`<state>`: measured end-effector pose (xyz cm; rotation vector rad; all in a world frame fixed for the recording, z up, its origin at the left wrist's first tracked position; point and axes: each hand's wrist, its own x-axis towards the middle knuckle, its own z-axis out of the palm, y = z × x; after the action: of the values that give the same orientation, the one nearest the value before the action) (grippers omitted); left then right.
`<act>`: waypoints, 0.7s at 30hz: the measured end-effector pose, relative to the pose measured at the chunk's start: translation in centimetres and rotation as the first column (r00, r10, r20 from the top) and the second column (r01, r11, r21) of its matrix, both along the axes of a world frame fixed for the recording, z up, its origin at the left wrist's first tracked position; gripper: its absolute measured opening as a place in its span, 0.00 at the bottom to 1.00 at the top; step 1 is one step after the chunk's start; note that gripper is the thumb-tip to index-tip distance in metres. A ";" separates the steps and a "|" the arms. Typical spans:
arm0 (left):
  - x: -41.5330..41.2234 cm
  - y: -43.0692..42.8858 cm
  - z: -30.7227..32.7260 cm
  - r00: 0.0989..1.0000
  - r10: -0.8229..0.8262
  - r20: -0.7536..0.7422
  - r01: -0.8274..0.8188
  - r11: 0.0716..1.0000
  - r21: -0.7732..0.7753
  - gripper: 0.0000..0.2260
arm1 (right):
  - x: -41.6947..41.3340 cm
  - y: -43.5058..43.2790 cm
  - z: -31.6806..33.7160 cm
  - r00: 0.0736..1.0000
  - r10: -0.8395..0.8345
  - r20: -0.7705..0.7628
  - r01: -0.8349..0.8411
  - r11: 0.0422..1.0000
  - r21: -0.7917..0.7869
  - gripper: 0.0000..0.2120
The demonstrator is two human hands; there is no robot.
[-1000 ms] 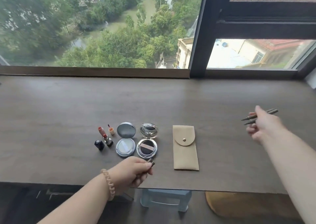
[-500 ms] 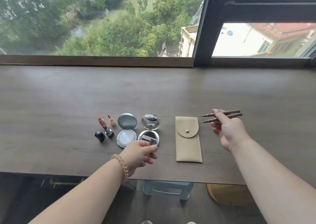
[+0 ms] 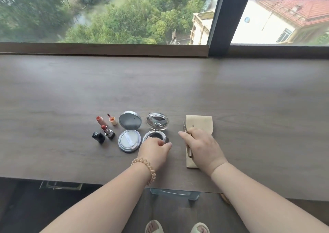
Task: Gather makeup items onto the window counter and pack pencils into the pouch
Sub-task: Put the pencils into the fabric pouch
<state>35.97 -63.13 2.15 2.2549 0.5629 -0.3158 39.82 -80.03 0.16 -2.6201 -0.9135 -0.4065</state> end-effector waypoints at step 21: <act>0.8 -2.4 0.0 0.998 0.007 -0.064 0.000 0.994 0.106 0.14 | -1.3 0.2 -2.6 0.991 -0.134 0.011 0.130 0.936 -0.328 0.23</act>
<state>36.78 -65.56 2.15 2.3525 0.6304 -0.3654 38.51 -79.84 -2.39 -2.9965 -0.8676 -0.2914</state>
